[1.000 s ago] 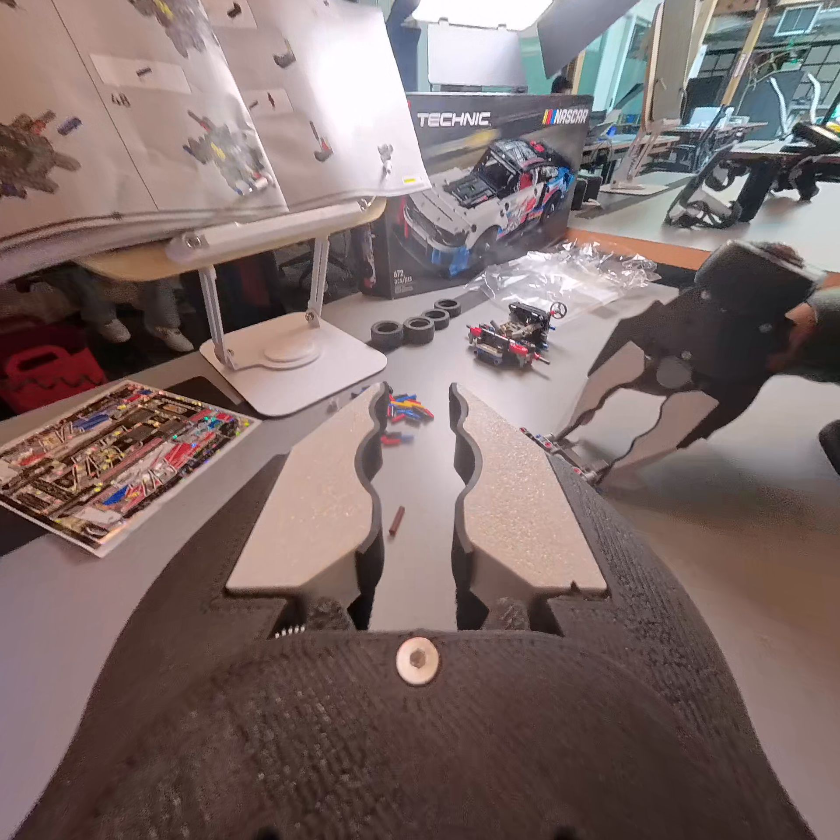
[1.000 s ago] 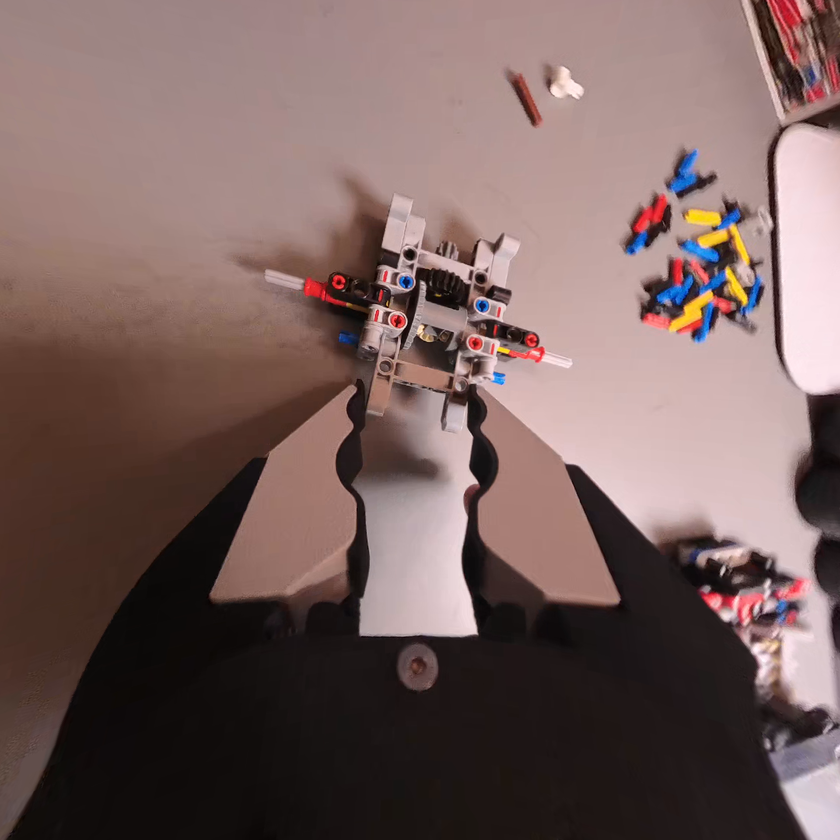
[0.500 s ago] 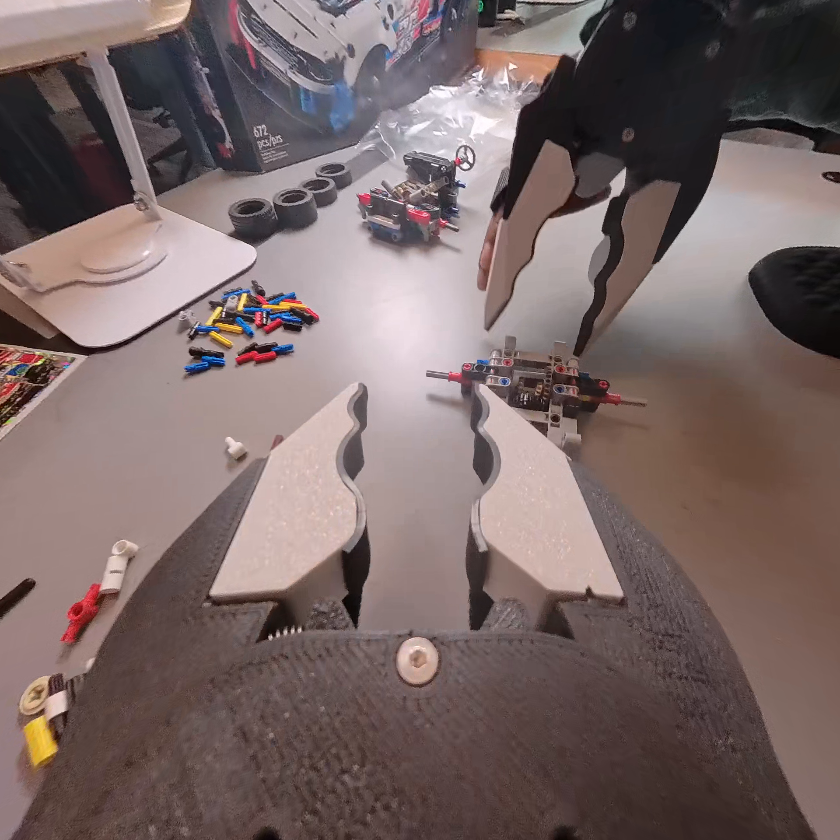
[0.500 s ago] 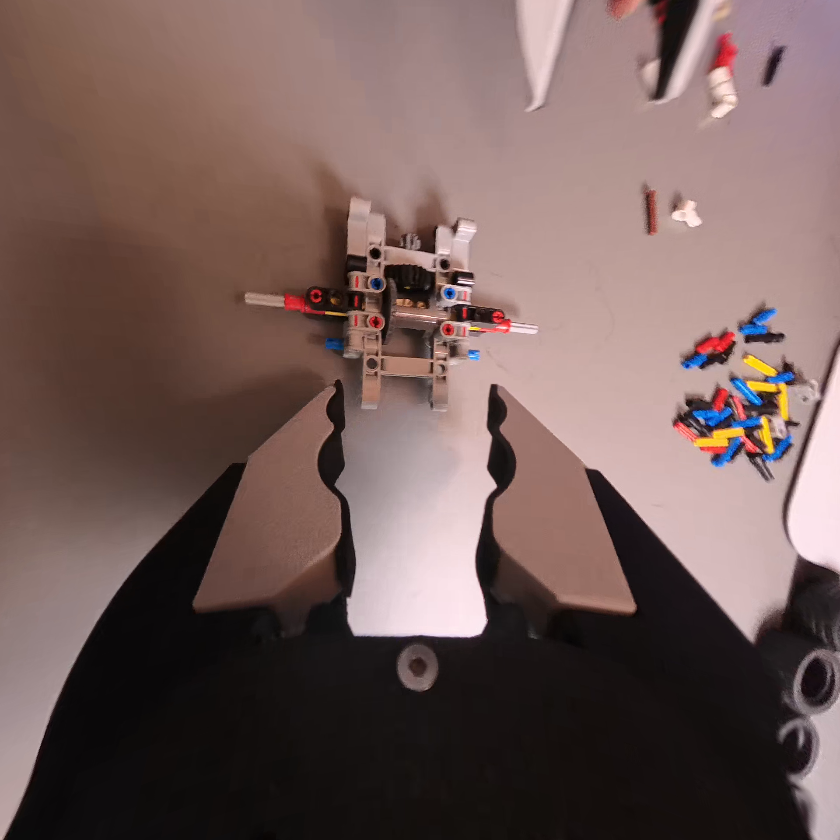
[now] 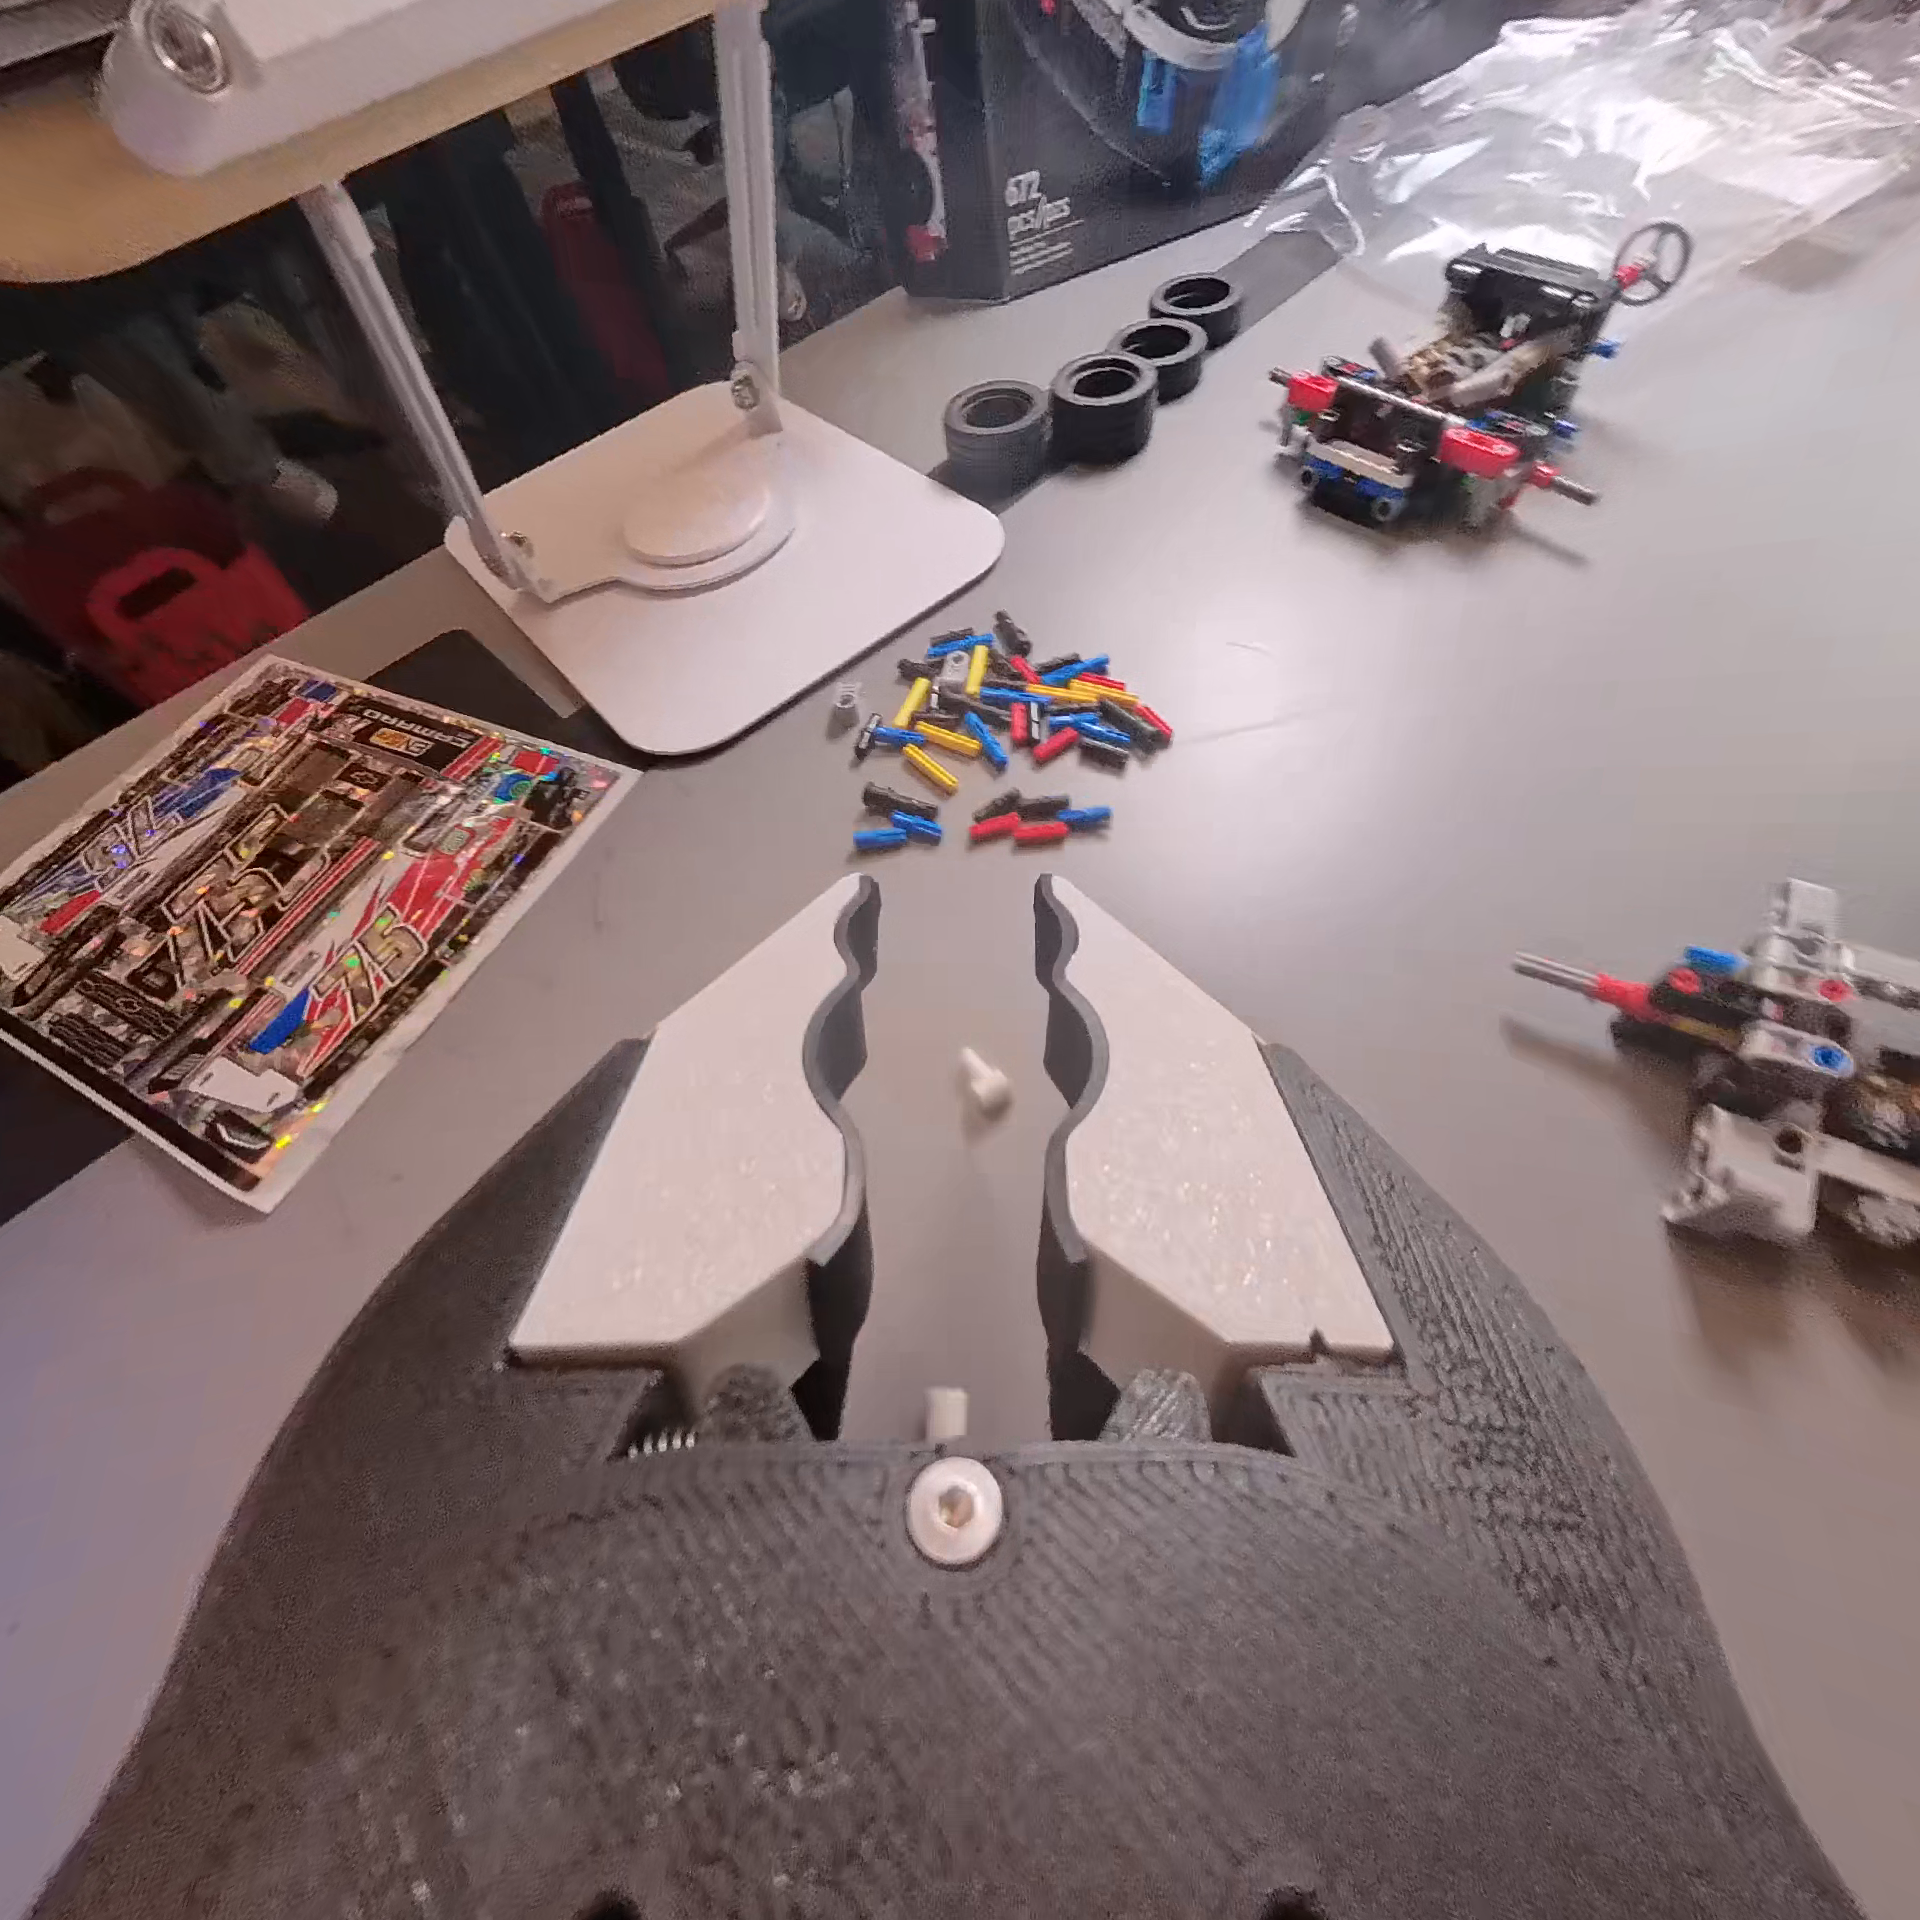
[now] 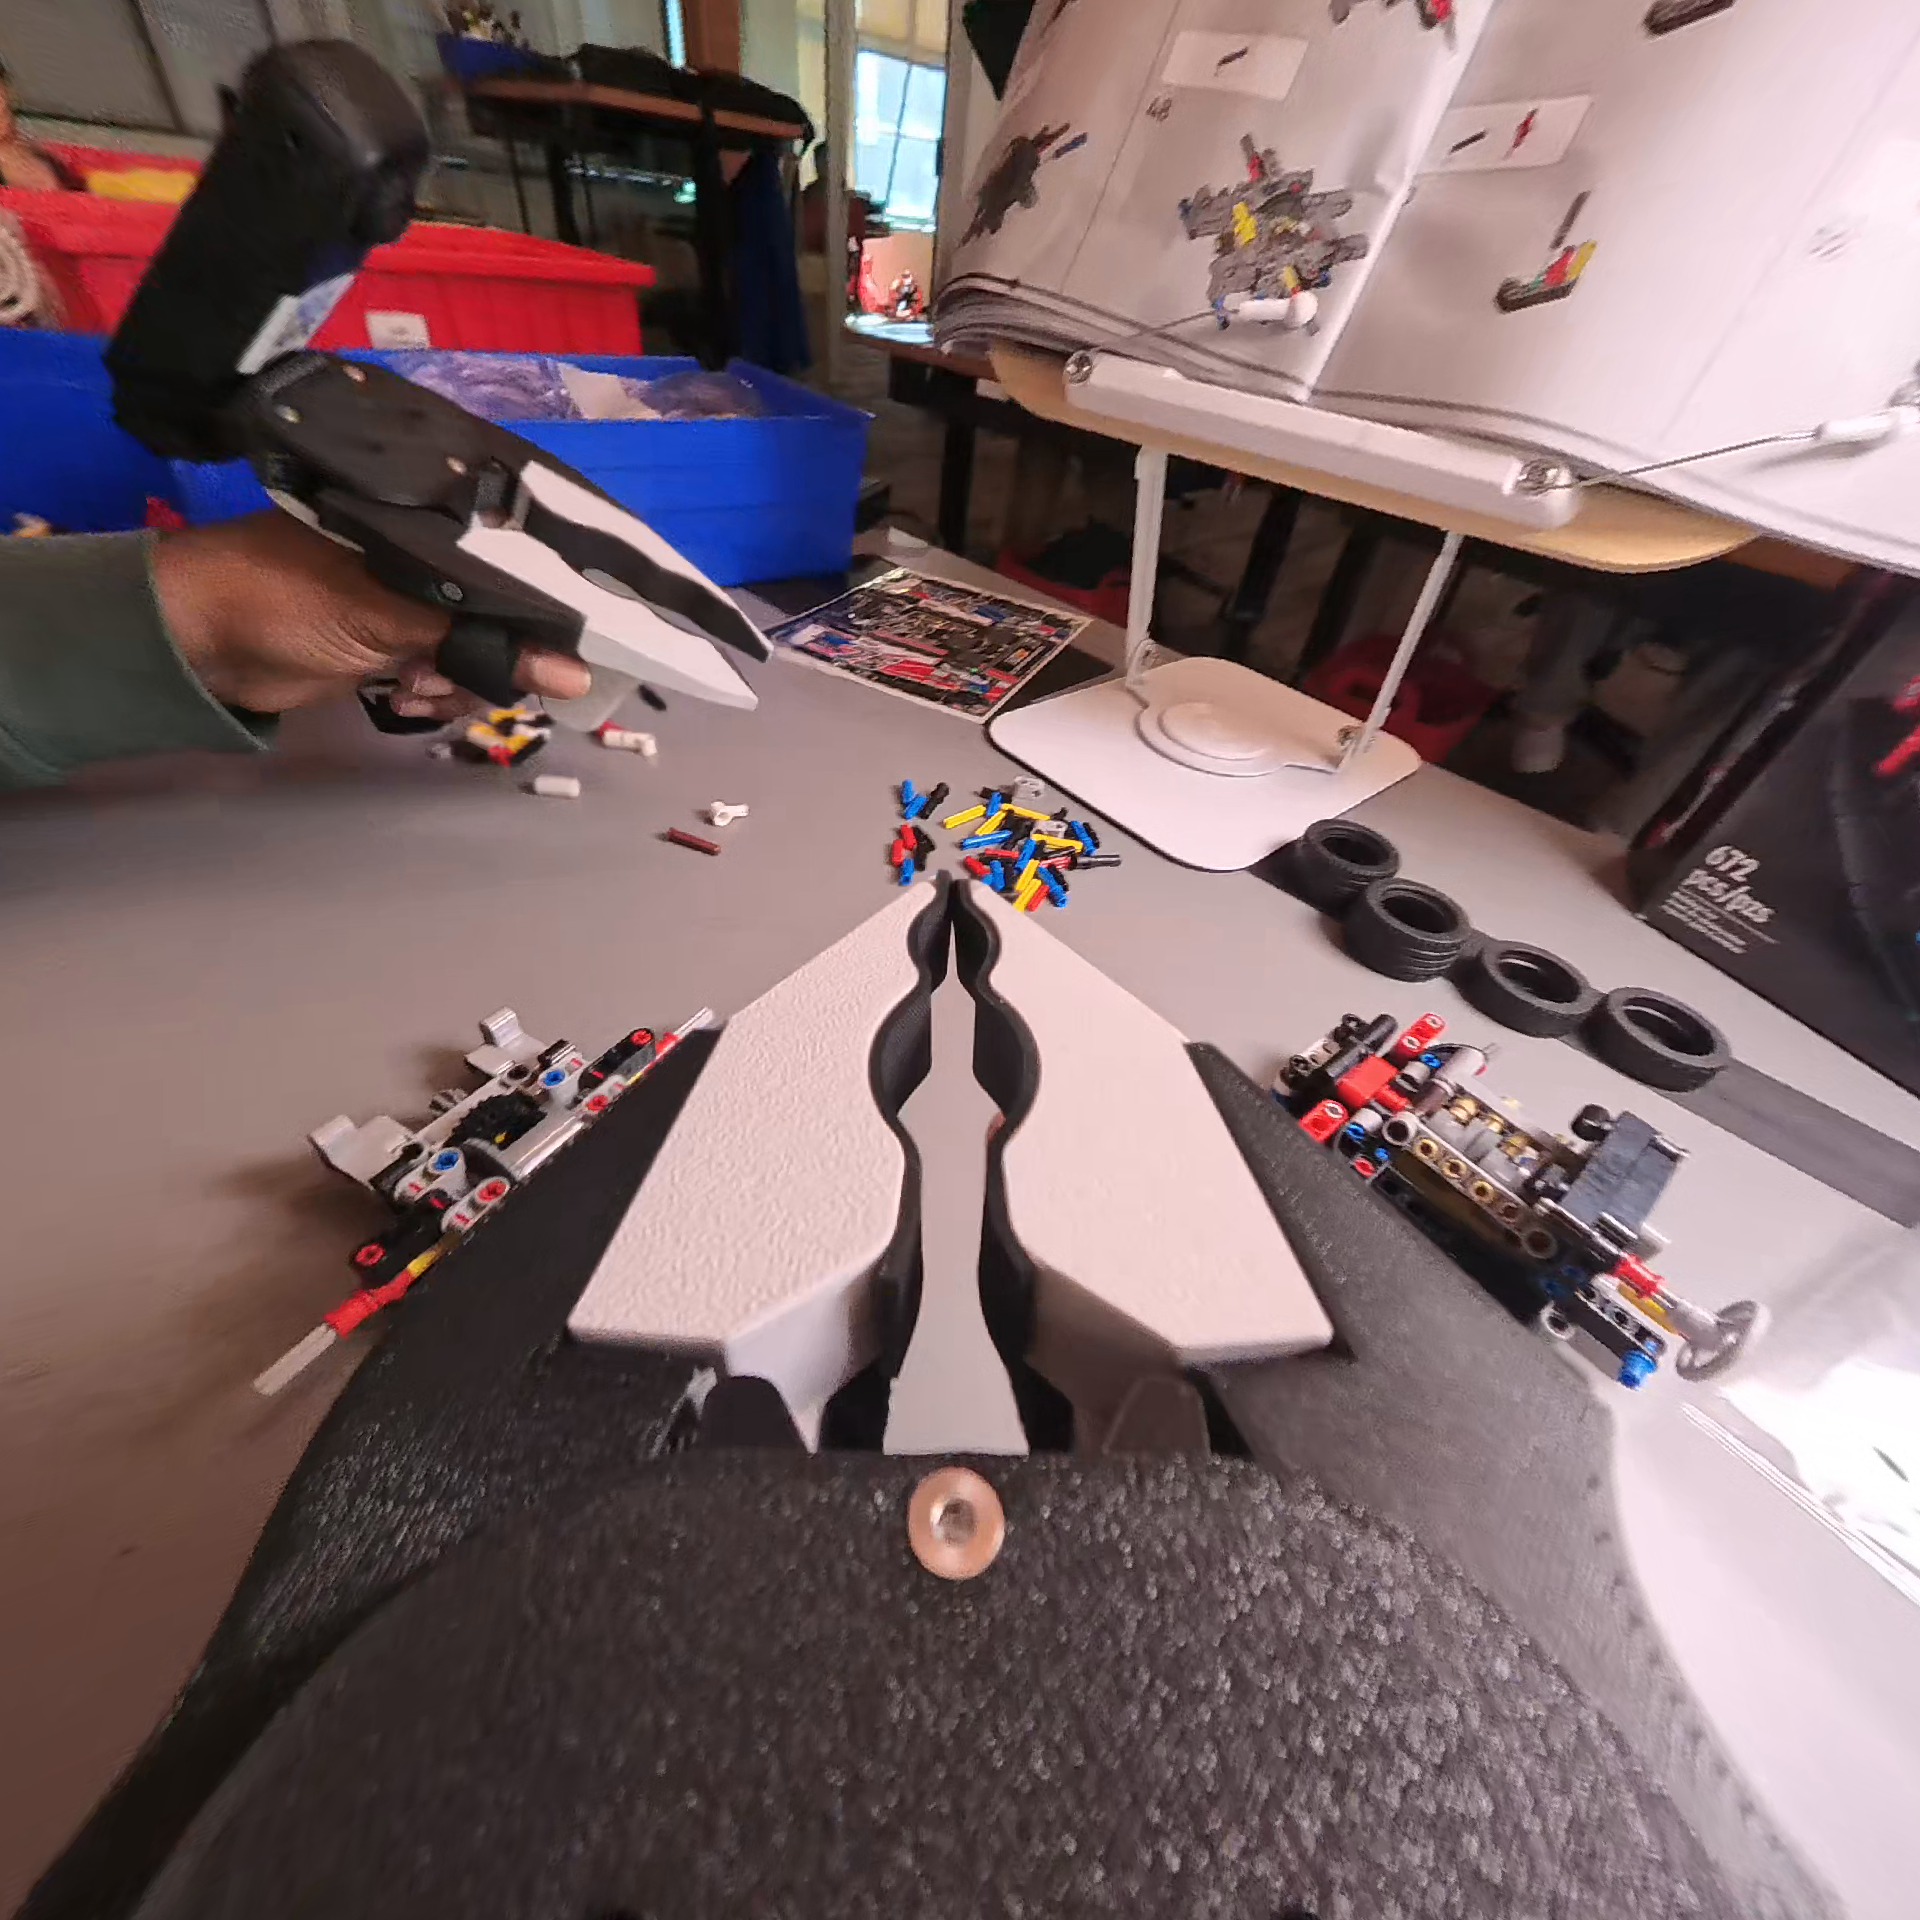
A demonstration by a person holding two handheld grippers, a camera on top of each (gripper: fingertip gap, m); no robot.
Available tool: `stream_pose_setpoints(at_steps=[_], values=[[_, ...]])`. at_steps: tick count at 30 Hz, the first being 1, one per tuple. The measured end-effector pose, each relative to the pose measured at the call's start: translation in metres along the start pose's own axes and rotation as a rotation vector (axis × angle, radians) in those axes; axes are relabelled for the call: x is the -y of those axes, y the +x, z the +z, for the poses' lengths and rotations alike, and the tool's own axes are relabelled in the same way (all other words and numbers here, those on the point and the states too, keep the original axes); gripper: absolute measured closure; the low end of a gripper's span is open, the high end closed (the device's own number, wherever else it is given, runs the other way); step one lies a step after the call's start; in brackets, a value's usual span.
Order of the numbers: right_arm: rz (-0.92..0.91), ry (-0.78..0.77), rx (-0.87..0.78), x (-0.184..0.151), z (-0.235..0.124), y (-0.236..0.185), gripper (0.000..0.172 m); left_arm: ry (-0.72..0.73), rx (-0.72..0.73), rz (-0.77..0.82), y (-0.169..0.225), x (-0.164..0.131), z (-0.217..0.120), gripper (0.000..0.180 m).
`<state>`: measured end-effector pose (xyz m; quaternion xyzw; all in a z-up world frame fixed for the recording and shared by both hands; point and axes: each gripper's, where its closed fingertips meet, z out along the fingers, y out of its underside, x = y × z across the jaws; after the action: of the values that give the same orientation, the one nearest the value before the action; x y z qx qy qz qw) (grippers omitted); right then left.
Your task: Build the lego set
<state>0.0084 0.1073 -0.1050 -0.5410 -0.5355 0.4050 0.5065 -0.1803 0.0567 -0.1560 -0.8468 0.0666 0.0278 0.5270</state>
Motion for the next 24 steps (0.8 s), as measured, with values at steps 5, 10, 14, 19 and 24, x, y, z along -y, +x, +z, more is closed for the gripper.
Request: stream_pose_setpoints(at_steps=[5,10,14,19,24], values=[[-0.027,-0.067,0.031,-0.018,0.007,-0.012,0.095,-0.019,0.025,0.0,-0.023,0.006,0.028,0.148],[-0.11,-0.212,0.045,-0.037,0.048,0.003,0.15,0.044,0.023,-0.032,-0.018,0.014,0.03,0.147],[-0.166,-0.41,0.066,-0.059,0.109,0.031,0.153,0.071,0.023,-0.092,-0.012,0.015,0.023,0.145],[-0.203,-0.655,0.166,-0.09,0.149,0.043,0.156,0.053,0.033,-0.061,-0.008,0.008,0.016,0.144],[-0.182,-0.724,0.204,-0.098,0.16,0.044,0.159,0.054,0.025,-0.064,-0.013,0.008,0.014,0.144]])
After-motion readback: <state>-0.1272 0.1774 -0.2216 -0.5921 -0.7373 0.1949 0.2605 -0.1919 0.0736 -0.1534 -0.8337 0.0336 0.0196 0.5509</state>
